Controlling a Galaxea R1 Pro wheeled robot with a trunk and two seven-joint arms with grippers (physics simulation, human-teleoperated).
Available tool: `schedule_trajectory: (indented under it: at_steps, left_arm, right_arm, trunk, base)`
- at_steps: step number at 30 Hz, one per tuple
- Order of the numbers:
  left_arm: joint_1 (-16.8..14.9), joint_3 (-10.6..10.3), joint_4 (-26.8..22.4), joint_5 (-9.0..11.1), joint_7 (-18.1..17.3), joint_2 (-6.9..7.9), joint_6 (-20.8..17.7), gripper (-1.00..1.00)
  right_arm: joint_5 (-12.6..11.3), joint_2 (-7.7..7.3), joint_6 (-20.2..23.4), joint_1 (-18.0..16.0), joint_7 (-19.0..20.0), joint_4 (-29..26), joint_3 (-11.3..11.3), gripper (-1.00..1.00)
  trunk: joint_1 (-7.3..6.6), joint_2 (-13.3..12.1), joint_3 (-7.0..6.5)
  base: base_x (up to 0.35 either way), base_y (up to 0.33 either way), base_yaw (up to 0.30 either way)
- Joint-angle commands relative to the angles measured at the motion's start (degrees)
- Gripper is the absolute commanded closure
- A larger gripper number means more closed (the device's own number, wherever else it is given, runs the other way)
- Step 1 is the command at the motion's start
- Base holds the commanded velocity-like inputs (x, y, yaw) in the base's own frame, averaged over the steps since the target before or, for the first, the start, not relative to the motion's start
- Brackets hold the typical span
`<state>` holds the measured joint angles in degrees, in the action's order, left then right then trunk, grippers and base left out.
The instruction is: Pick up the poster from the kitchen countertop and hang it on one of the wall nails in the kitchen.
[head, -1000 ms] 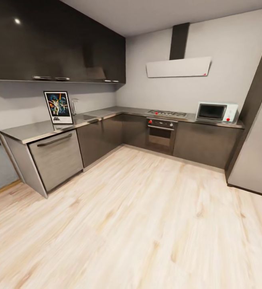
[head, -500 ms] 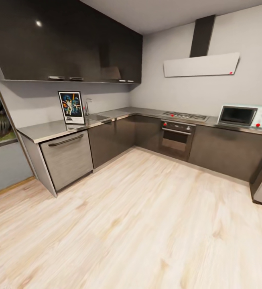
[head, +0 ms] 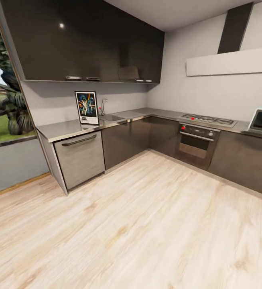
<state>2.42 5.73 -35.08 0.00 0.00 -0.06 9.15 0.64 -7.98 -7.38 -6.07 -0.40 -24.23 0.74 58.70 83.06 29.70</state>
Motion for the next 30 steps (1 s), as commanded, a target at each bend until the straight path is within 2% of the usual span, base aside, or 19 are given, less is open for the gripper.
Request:
schedule_trajectory:
  at_steps: [1,8,30]
  left_arm:
    - [0.03,0.07,-0.08,0.00,0.00,-0.02,0.08,-1.00]
    - [0.02,0.07,-0.08,0.00,0.00,-0.02,0.08,-1.00]
    - [0.04,0.07,-0.08,0.00,0.04,0.00,0.08,-1.00]
  right_arm:
    - [0.06,-0.02,-0.18,-0.03,-0.04,0.05,0.07,-1.00]
    - [0.06,-0.07,-0.13,-0.05,0.05,0.06,0.07,-1.00]
    - [0.00,-0.28,-0.09,-0.07,0.13,0.06,-0.06,-1.00]
  trunk:
    - [0.03,0.02,0.05]
    - [0.03,0.02,0.05]
    - [0.03,0.02,0.05]
  base:
    - [0.290,-0.202,0.232]
    - [0.282,-0.213,0.092]
    - [0.277,-0.220,0.001]
